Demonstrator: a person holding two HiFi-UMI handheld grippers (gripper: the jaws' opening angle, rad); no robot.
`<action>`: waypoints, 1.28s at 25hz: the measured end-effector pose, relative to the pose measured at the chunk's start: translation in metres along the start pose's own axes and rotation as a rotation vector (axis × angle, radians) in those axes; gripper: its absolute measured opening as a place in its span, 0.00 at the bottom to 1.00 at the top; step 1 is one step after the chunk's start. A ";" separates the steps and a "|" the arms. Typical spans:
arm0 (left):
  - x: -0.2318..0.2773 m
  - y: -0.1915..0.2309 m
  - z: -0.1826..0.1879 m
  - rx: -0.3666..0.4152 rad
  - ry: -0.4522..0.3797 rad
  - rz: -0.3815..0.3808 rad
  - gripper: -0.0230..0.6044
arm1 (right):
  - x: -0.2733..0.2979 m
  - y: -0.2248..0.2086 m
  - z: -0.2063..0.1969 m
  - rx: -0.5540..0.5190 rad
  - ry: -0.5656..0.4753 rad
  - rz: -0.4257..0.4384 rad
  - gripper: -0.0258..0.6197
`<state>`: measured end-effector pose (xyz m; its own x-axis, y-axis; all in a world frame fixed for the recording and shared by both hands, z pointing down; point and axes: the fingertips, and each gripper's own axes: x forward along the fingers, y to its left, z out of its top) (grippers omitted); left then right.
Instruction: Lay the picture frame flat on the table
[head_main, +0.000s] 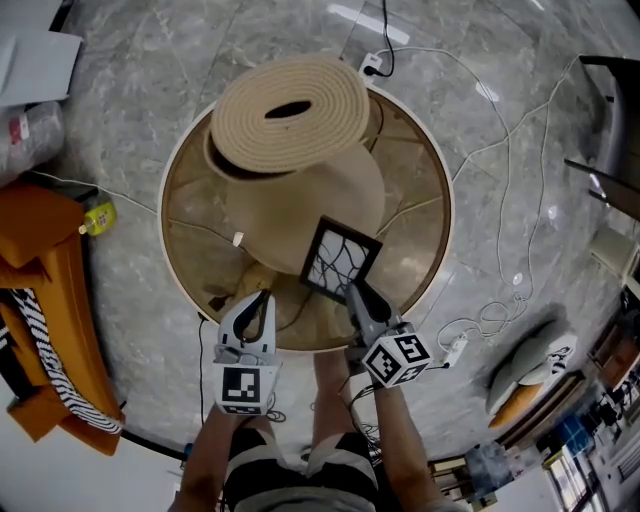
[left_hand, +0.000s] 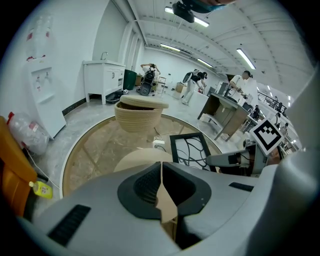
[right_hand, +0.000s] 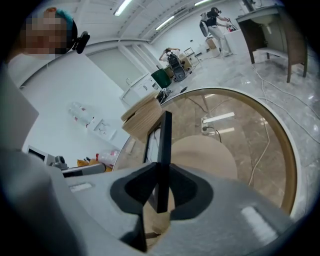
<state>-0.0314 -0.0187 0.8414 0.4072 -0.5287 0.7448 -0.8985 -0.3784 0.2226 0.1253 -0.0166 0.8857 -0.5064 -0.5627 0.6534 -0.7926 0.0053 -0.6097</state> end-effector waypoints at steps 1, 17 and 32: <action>0.001 0.000 0.001 0.004 0.001 -0.001 0.08 | 0.001 -0.004 -0.001 0.014 0.000 -0.002 0.16; 0.013 -0.001 -0.002 0.016 0.023 -0.007 0.08 | 0.014 -0.035 -0.006 0.060 0.002 -0.065 0.19; 0.008 -0.002 0.002 0.028 0.018 -0.025 0.08 | 0.017 -0.033 -0.011 0.018 0.016 -0.116 0.32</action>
<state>-0.0261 -0.0243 0.8457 0.4260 -0.5051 0.7506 -0.8831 -0.4123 0.2238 0.1393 -0.0176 0.9216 -0.4170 -0.5452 0.7272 -0.8402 -0.0739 -0.5372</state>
